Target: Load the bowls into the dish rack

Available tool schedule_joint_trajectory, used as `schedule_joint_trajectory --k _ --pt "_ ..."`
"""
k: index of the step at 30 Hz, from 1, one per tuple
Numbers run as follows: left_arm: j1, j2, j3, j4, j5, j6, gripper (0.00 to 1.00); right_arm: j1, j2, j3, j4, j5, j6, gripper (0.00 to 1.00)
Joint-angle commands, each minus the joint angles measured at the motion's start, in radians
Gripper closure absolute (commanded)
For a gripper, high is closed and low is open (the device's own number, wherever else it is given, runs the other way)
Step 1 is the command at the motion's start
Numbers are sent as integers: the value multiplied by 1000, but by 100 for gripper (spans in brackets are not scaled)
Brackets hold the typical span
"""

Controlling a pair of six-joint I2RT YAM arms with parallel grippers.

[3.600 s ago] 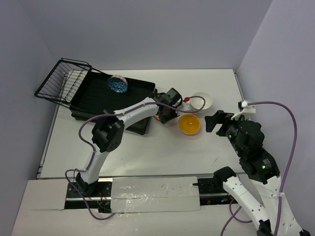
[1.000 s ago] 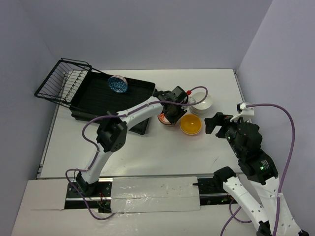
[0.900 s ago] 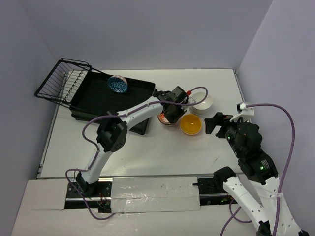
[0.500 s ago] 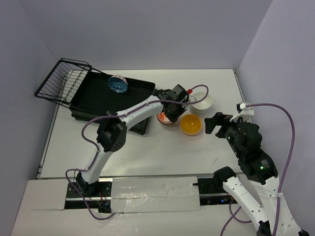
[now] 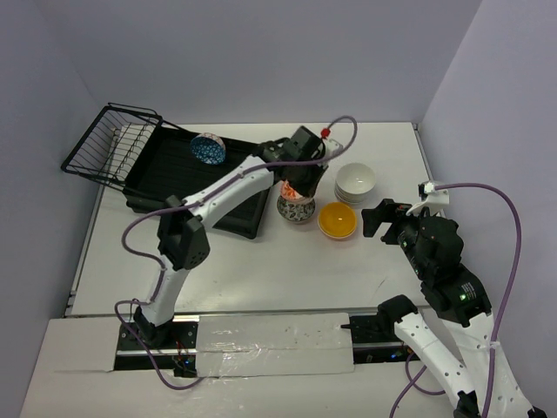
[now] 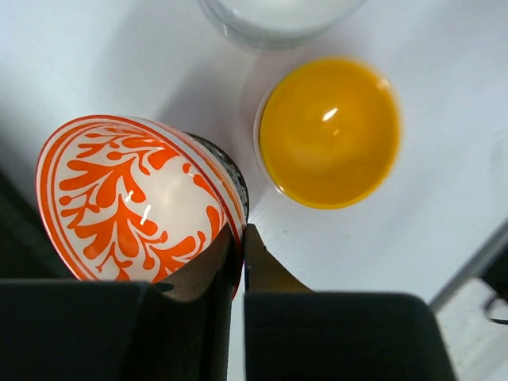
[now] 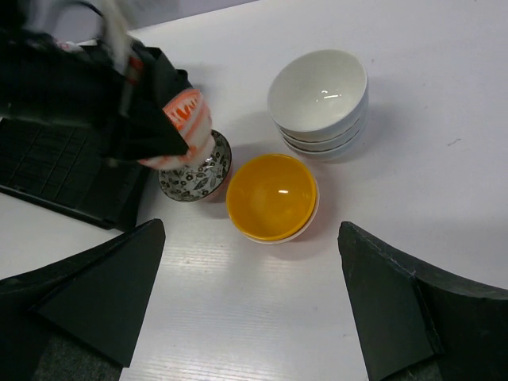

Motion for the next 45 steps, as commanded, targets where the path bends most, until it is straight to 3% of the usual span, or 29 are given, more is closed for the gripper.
schedule_joint_trajectory --k 1,5,11,15,20,25,32,45 --pt "58 -263 28 172 50 -112 100 6 6 21 29 0 -8 3" --pt "163 -462 -197 461 82 -302 100 6 8 27 34 -3 -13 3" --pt "408 -784 -722 925 64 -638 100 8 8 23 54 -5 -17 2" --pt "555 -875 -943 1144 42 -834 100 6 8 17 58 -11 -16 2" --pt "634 -900 -1163 1394 -17 -1050 100 6 0 8 57 -6 -16 2" --pt "664 -869 -1271 1577 -149 -1176 100 8 3 9 55 7 -17 2" --pt "677 -747 -1362 1801 -228 -1265 100 6 8 17 37 50 -37 2" --pt "678 -595 -1380 1971 -292 -1328 100 6 37 34 25 98 -62 2"
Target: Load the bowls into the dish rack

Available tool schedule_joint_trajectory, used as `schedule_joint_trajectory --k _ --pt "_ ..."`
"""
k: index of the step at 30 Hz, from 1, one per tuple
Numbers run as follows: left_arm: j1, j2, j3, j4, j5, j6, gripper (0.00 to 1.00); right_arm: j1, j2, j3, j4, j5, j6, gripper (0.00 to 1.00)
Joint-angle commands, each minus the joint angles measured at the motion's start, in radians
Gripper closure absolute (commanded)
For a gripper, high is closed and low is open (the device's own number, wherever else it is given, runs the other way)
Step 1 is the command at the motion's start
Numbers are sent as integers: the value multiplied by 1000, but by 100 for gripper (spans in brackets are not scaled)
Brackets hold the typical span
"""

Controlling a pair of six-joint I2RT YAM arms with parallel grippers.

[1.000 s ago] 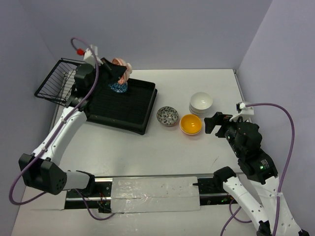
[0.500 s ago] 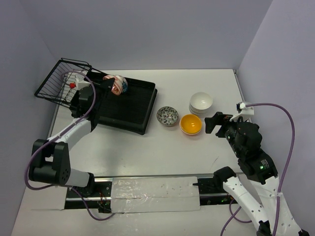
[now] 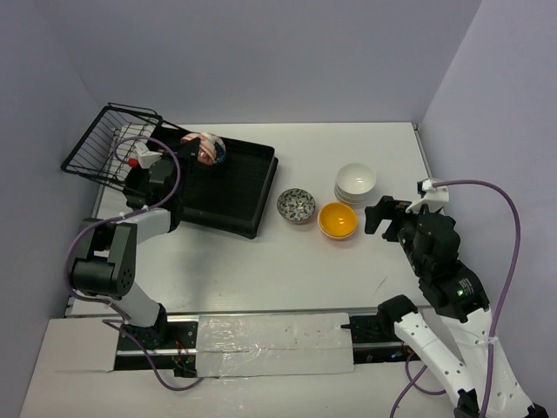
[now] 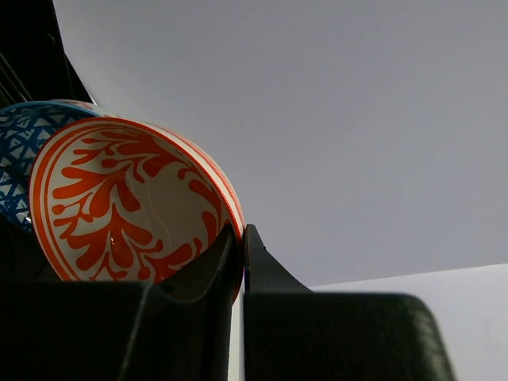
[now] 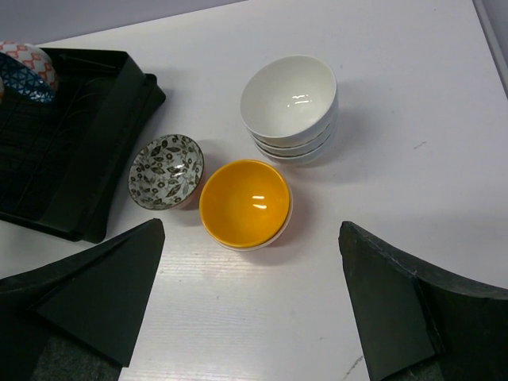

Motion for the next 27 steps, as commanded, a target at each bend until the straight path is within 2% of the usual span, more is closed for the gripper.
schedule_joint_trajectory --k 1,7,16,27 --pt "3 11 10 182 -29 -55 100 8 18 34 18 35 -23 2" --pt "3 58 -30 268 -35 -81 100 8 21 31 18 42 -23 2" --pt "3 108 -42 260 -22 -80 100 8 13 24 17 38 -26 1" --pt "2 197 -40 375 -16 -92 100 8 7 24 12 30 -28 1"
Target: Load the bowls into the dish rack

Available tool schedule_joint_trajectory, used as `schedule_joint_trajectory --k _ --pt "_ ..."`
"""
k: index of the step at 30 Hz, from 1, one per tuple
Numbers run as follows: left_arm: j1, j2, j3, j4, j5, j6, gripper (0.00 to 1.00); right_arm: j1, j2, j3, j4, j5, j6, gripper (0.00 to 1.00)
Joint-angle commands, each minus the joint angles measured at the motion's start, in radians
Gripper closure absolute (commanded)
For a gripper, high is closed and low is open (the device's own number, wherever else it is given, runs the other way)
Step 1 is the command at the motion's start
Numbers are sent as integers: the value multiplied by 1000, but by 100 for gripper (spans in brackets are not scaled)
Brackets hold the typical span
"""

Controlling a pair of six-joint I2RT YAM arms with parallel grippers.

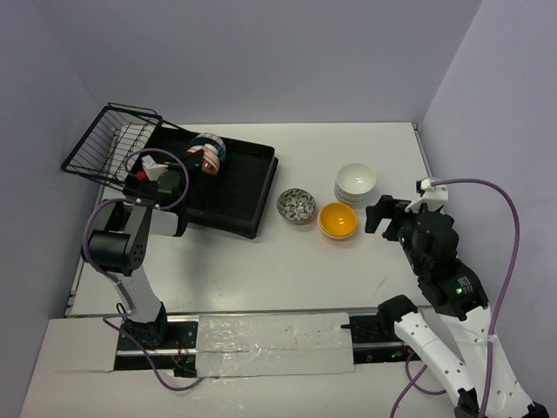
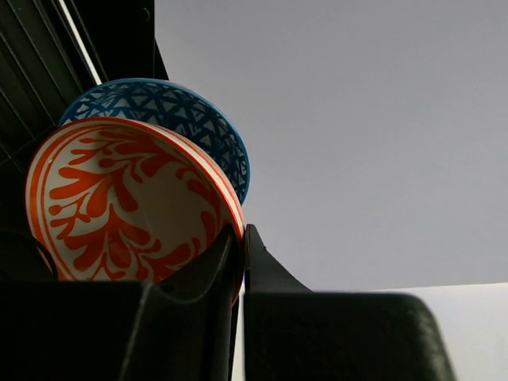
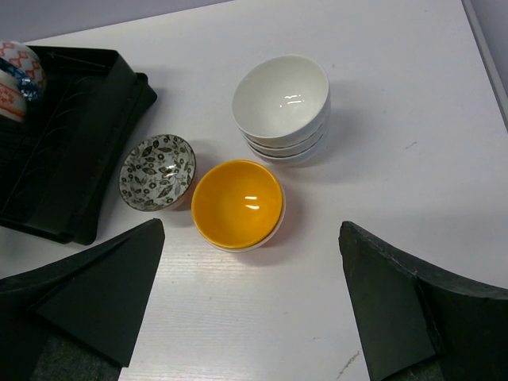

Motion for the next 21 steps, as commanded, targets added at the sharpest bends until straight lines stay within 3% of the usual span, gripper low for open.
schedule_joint_trajectory --k 1,5,9,21 --pt "1 -6 10 164 -4 -24 100 6 -6 23 11 10 -15 2" --pt "1 -7 -26 182 -13 -39 98 8 -9 19 11 10 -12 2" --pt "-2 -29 -58 179 -4 -52 91 8 -11 16 12 5 -11 2" --pt "-5 -133 -93 90 8 -26 37 8 -27 6 17 -21 -12 1"
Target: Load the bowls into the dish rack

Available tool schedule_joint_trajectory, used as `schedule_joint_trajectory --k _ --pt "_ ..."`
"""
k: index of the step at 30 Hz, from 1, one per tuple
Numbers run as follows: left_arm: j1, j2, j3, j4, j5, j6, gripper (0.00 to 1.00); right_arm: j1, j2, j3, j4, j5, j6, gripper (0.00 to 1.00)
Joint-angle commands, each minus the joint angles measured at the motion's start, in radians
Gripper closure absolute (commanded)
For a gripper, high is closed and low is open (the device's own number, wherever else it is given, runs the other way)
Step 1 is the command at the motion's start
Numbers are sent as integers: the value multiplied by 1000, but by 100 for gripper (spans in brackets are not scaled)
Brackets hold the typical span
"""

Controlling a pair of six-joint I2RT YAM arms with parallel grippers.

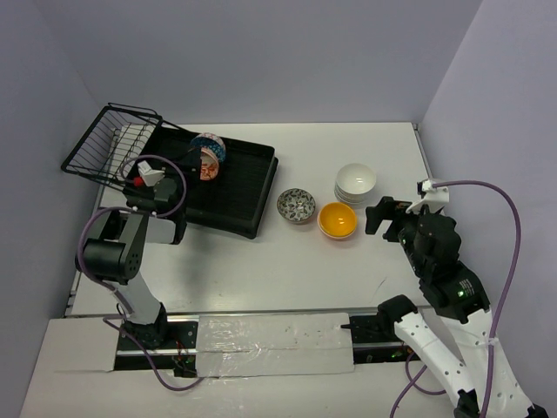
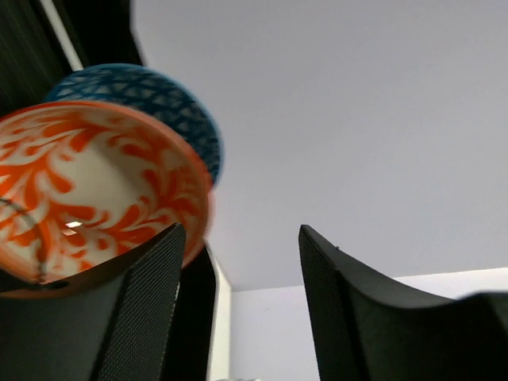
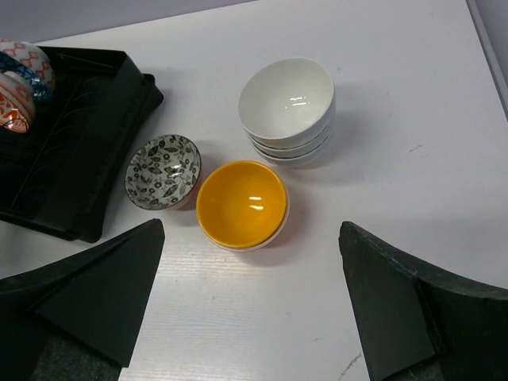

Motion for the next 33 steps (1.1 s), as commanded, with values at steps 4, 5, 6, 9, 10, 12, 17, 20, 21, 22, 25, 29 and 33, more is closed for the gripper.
schedule_joint_trajectory --k 4,5,6,9,10,12,17,20,21,22,25,29,33 --pt "-5 -171 7 -123 11 70 28 8 -20 5 17 -12 -6 2" --pt "-6 -191 7 -150 11 85 27 8 -20 7 17 -12 -8 2" --pt "-6 -236 9 -228 8 102 26 8 -23 7 20 -15 -8 2" --pt "-8 -326 10 -389 8 136 21 8 -23 5 27 -27 -8 1" --pt "-9 -370 33 -445 12 154 19 8 -23 5 27 -34 -8 2" --pt "-24 -409 76 -561 41 264 17 8 -23 8 30 -38 -6 1" --pt "-152 -411 361 -1003 60 658 13 8 -23 7 39 -51 -9 2" --pt "-264 -336 548 -1219 80 801 11 8 -17 4 46 -60 -11 1" --pt "-317 -317 588 -1256 95 887 11 8 -16 4 46 -61 -9 2" --pt "-340 -294 671 -1336 120 926 11 6 -14 4 46 -63 -8 1" --pt "-429 -169 809 -1479 158 1070 11 8 -16 2 50 -67 -5 1" --pt "-543 59 1079 -1723 195 1220 13 8 -16 5 39 -66 0 2" --pt "-661 218 1237 -1922 161 1358 14 8 -23 8 28 -61 8 2"
